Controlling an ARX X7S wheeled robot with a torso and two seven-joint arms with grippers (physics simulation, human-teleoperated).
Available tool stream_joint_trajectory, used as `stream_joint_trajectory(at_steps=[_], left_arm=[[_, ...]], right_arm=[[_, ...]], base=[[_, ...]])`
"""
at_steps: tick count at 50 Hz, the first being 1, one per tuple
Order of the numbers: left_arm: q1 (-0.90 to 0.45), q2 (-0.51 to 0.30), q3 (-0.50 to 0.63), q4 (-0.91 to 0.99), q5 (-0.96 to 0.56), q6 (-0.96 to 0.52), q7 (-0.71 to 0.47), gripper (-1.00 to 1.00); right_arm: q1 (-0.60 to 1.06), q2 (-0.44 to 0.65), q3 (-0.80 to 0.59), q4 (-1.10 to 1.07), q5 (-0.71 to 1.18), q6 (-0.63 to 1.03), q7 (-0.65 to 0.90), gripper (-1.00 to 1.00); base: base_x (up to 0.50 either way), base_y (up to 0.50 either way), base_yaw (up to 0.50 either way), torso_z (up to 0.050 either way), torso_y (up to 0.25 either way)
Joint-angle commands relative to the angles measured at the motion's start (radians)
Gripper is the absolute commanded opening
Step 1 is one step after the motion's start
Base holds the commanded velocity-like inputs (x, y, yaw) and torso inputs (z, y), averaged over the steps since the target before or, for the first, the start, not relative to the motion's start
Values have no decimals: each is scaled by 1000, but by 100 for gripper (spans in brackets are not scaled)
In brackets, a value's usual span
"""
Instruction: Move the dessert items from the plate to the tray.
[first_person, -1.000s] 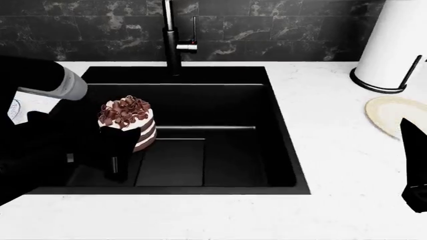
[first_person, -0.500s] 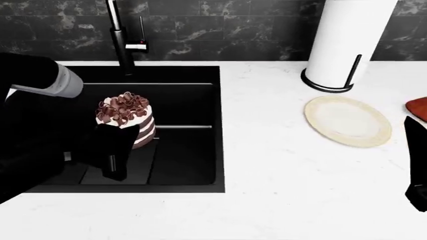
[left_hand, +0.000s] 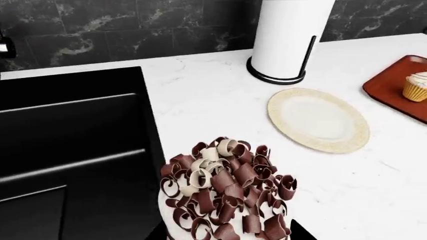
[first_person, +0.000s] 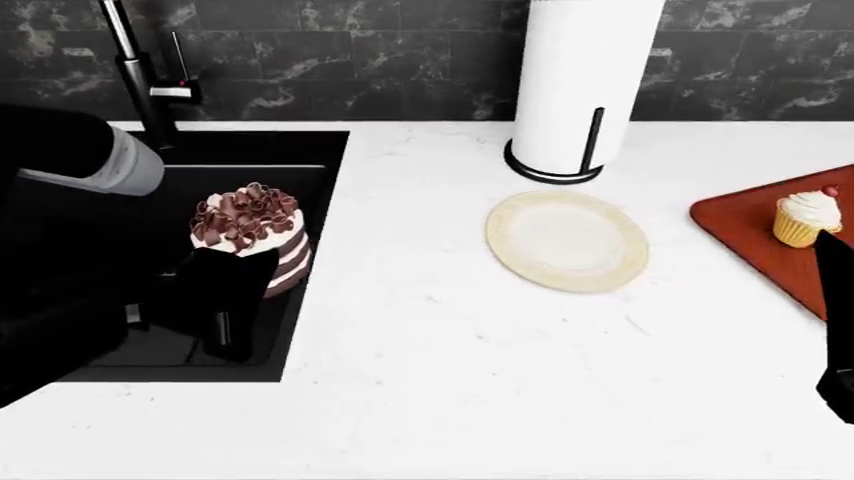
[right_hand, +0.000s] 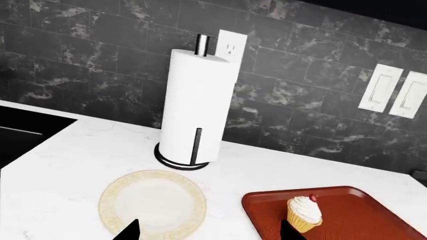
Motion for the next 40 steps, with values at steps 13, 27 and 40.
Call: stream_joint_trajectory(at_steps=[13, 27, 40], left_arm=[[-15, -4, -15, -7, 13, 17, 2, -100], [-7, -1, -13, -8, 23, 19, 8, -100], [-10, -3, -13, -7, 20, 19, 8, -100]], right_arm=[[5, -1, -6, -1, 1, 0, 6, 100], [5, -7, -18, -4, -10, -3, 5, 100], [8, -3, -23, -3, -10, -7, 6, 100]], base=[[-12, -500, 0, 1, 1], [-11, -500, 0, 0, 1], [-13, -500, 0, 1, 1]])
